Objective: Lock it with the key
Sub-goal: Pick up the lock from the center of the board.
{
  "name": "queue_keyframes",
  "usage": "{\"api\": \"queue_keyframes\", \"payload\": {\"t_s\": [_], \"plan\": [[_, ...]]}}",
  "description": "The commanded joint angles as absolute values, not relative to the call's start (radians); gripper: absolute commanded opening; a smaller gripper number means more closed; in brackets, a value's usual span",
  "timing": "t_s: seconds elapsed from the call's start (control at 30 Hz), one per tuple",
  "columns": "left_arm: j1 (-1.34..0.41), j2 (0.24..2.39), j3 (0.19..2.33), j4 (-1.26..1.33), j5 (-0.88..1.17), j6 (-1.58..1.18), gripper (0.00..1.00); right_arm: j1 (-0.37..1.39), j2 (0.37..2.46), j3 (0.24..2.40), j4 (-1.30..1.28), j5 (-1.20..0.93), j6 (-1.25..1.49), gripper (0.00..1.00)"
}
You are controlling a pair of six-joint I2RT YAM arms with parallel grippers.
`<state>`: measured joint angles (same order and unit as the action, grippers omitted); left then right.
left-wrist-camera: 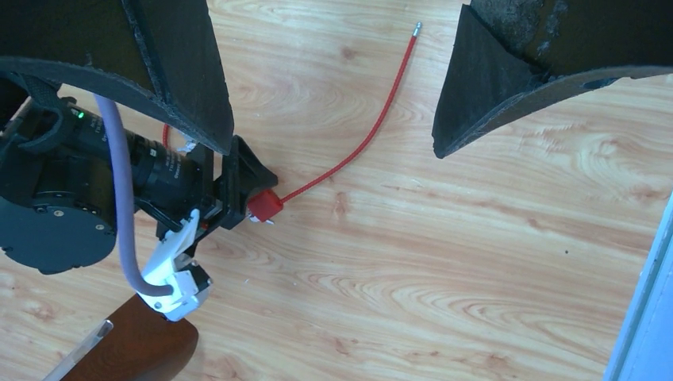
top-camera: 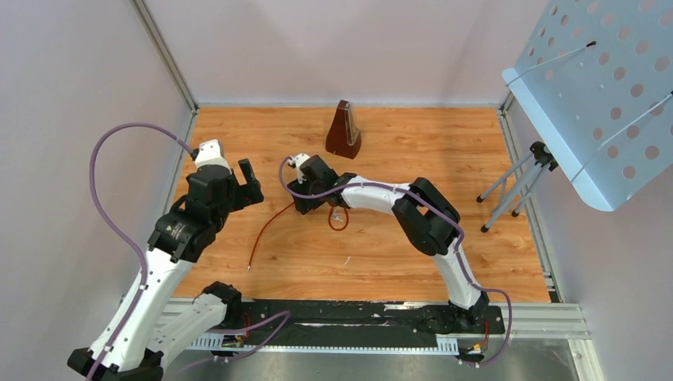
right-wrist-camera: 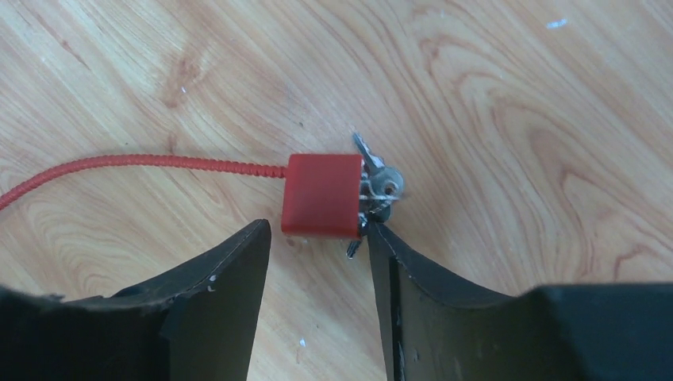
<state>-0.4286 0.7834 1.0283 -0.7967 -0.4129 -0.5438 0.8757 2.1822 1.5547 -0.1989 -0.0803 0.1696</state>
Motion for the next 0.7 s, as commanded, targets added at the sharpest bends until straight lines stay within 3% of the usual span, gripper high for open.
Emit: {"api": "queue_keyframes", "payload": {"t_s": [0.0, 0.17, 0.27, 0.37, 0.67], "plan": [[-0.427, 0.793, 1.077, -0.790, -0.414, -0.530, 1.00, 0.905, 2.224, 1.625, -0.159, -0.058, 0.091, 0.52], [-0.426, 0.805, 1.068, -0.784, -0.414, -0.528, 1.00, 0.910, 2.264, 1.657, -0.172, 0.051, 0.118, 0.43], [-0.426, 0.798, 1.069, -0.780, -0.406, -0.525, 1.00, 0.910, 2.269, 1.661, -0.178, 0.121, 0.117, 0.23], [-0.427, 0.789, 1.070, -0.776, -0.402, -0.526, 1.00, 0.910, 2.247, 1.645, -0.173, 0.155, 0.111, 0.12], [-0.425, 0.784, 1.117, -0.786, -0.370, -0.590, 1.00, 0.898, 2.008, 1.378, 0.133, 0.105, 0.063, 0.08]]}}
